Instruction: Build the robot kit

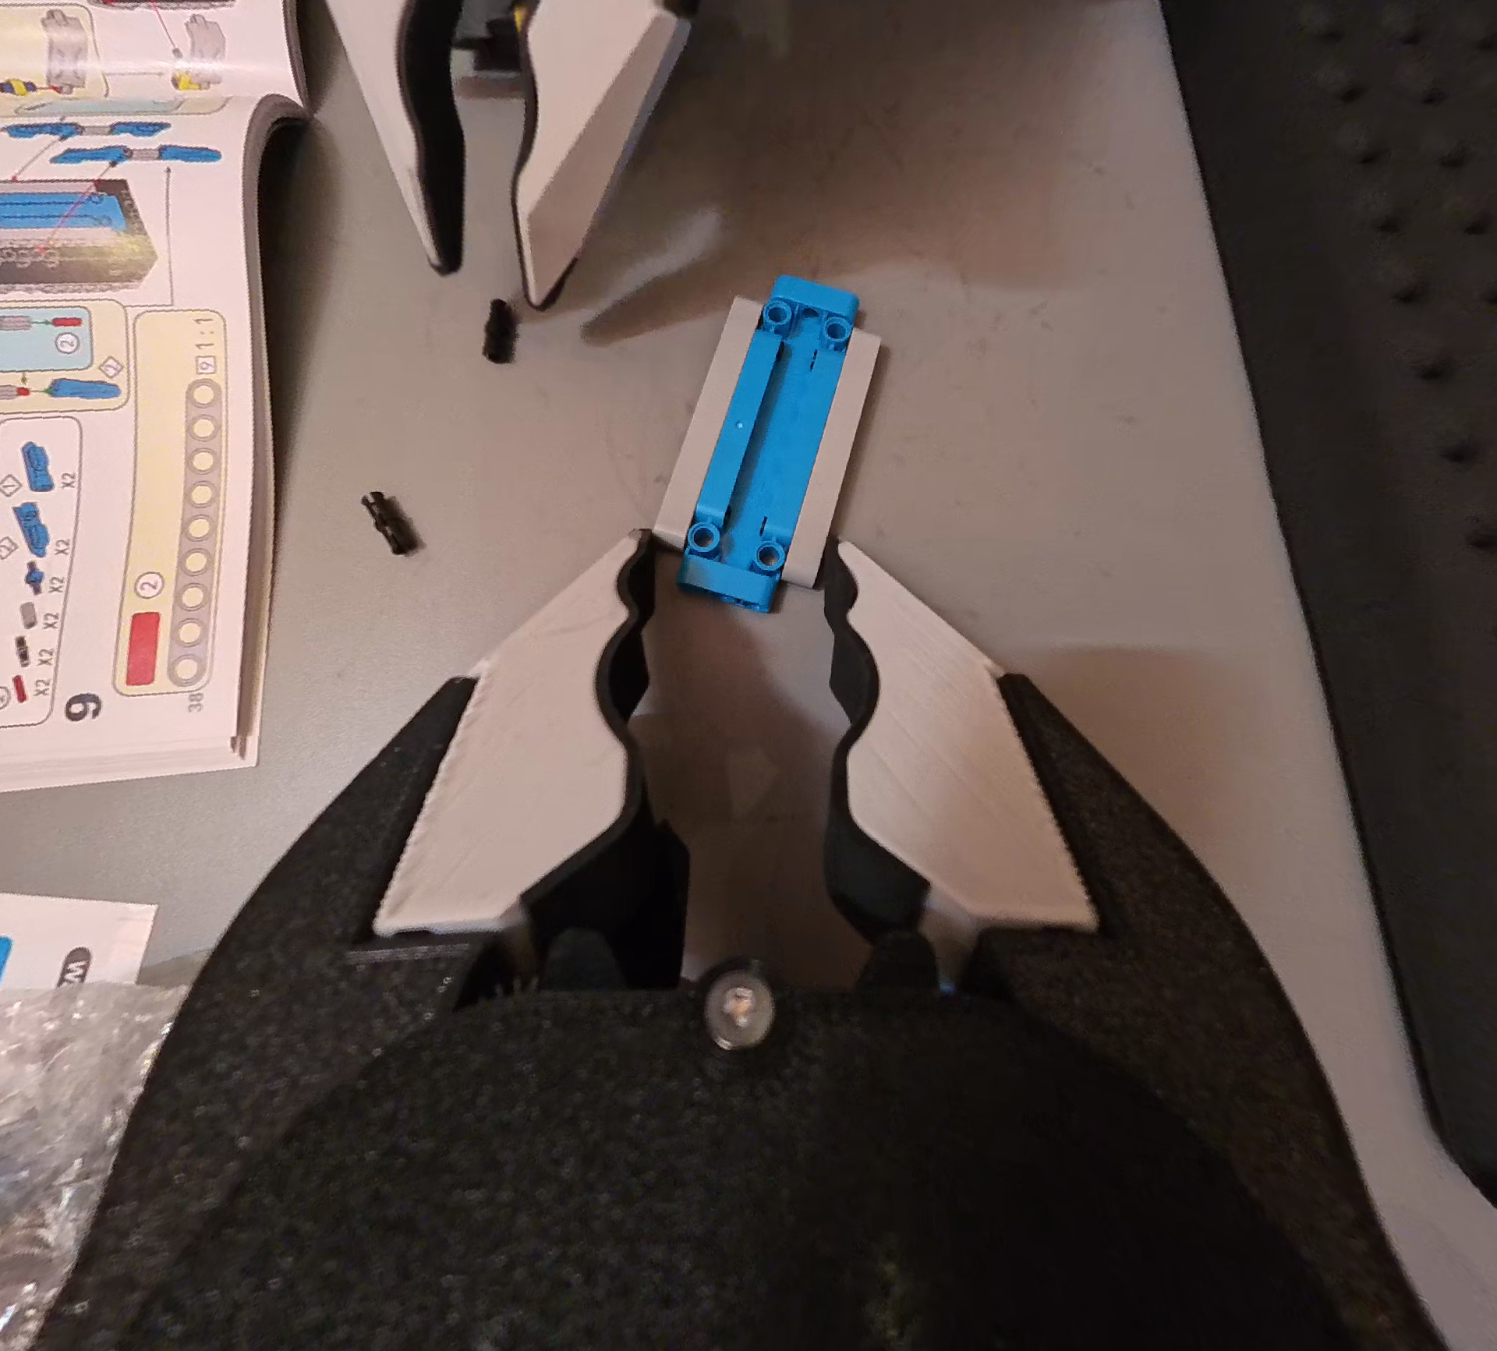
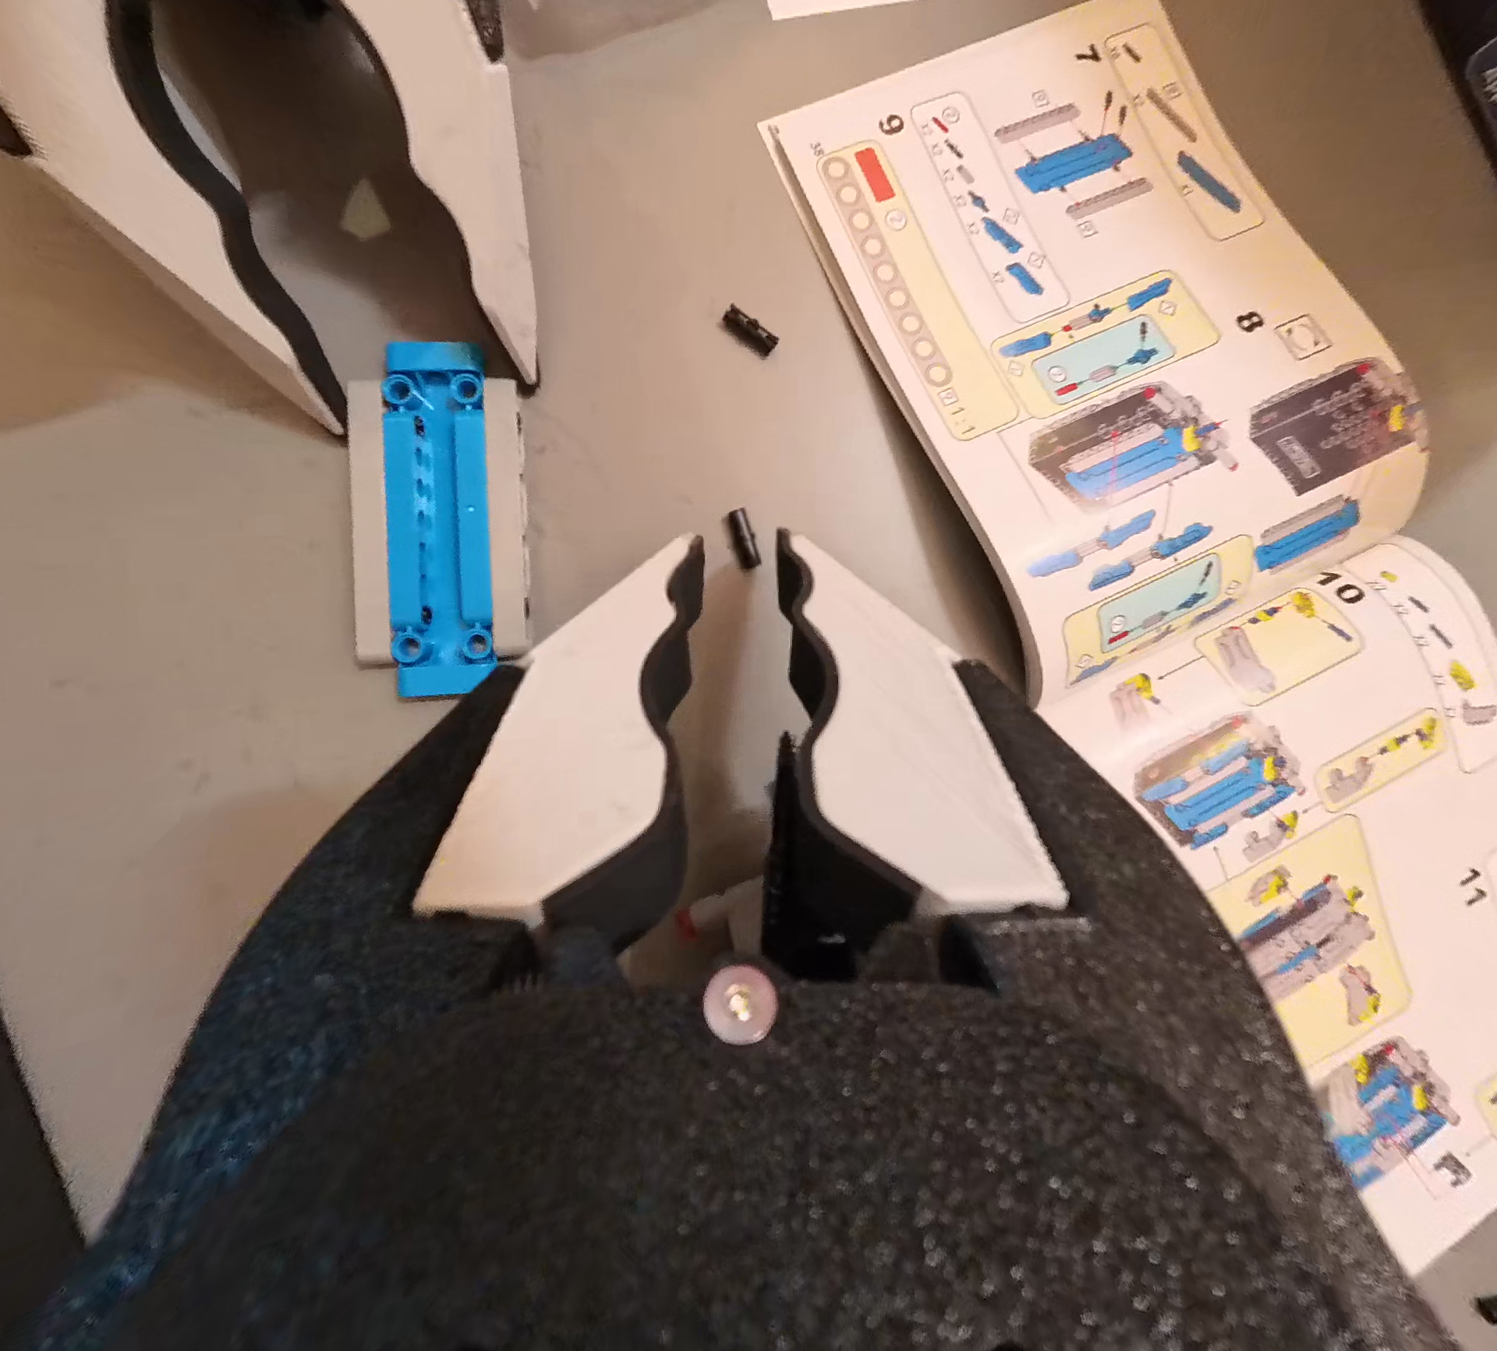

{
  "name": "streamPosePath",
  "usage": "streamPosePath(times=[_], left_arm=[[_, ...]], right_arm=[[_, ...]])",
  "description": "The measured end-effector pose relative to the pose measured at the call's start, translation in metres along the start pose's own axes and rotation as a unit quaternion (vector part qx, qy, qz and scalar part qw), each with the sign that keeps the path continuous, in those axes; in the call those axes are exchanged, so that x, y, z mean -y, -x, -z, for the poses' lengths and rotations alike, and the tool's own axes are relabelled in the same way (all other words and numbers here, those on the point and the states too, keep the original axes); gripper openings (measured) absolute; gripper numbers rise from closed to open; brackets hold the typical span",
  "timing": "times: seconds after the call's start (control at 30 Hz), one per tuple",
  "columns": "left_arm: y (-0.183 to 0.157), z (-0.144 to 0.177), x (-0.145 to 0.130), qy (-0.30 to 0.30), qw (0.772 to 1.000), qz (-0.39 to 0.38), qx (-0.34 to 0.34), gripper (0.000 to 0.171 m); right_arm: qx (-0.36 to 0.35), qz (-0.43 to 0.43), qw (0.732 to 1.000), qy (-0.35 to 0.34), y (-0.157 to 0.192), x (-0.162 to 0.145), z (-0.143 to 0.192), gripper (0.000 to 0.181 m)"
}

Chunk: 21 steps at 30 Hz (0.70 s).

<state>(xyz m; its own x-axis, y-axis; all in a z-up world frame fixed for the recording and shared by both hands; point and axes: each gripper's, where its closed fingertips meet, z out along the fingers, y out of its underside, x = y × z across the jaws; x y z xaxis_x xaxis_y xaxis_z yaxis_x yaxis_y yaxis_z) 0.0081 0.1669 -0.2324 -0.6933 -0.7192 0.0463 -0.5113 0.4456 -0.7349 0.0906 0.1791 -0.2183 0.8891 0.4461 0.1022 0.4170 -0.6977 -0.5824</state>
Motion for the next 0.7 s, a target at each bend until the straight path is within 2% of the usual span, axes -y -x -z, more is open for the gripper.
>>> streamPosePath(times=[0.1,0.2,0.37,0.47,0.53,0.57,0.6,0.7], left_arm=[[0.000,0.000,0.000,0.000,1.000,0.000,0.000,0.041],[0.000,0.000,0.000,0.000,1.000,0.000,0.000,0.041],[0.002,0.004,0.001,-0.009,1.000,0.010,0.001,0.041],[0.012,0.023,0.022,-0.092,0.995,0.026,0.030,0.036],[0.022,0.037,0.035,-0.143,0.987,0.030,0.063,0.013],[0.027,0.043,0.041,-0.162,0.983,0.023,0.087,0.009],[0.027,0.047,0.046,-0.175,0.980,0.013,0.097,0.001],[0.026,0.055,0.057,-0.207,0.972,0.011,0.108,0.000]], right_arm=[[0.014,-0.006,1.000,0.019,-0.001,-0.005,-0.010,0.018],[0.026,0.001,0.999,0.029,-0.001,-0.007,-0.015,0.005],[0.028,0.022,0.999,0.023,0.002,-0.004,-0.012,0.003],[0.055,0.012,0.994,-0.090,0.017,0.032,0.008,0.003],[0.099,-0.015,0.979,-0.177,0.030,0.059,0.028,0.003],[0.123,-0.031,0.970,-0.207,0.036,0.067,0.035,0.003],[0.136,-0.042,0.966,-0.217,0.038,0.071,0.037,0.003],[0.148,-0.049,0.961,-0.230,0.043,0.075,0.034,0.003]])
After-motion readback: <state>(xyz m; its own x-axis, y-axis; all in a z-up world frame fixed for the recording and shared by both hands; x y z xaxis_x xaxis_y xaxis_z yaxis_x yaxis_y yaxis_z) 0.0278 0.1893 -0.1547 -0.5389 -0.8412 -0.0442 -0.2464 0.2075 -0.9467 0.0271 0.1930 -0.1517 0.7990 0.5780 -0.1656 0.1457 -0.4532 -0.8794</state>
